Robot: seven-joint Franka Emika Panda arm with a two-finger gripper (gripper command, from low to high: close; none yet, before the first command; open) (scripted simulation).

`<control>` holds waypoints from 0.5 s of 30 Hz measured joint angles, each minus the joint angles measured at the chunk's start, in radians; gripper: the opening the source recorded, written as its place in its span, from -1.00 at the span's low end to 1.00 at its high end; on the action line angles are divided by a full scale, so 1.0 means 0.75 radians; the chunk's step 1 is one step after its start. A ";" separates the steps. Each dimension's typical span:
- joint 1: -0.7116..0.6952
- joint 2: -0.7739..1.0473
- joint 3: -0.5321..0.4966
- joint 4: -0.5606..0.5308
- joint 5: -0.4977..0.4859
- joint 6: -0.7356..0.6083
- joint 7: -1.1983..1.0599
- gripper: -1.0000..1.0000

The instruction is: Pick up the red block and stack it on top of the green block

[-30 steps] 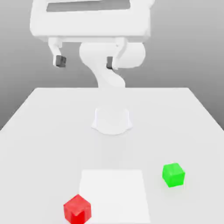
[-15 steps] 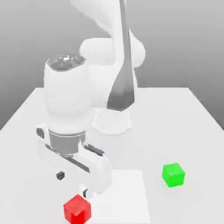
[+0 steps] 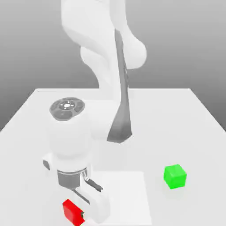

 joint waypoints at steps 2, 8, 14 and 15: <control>0.037 -0.081 0.035 -0.037 0.029 -0.040 0.060 -1.00; 0.276 -0.286 0.216 -0.208 0.127 -0.059 0.435 -1.00; 0.537 -0.462 0.343 -0.387 0.157 -0.060 0.878 -1.00; 0.558 -0.489 0.372 -0.418 0.154 -0.059 0.959 -1.00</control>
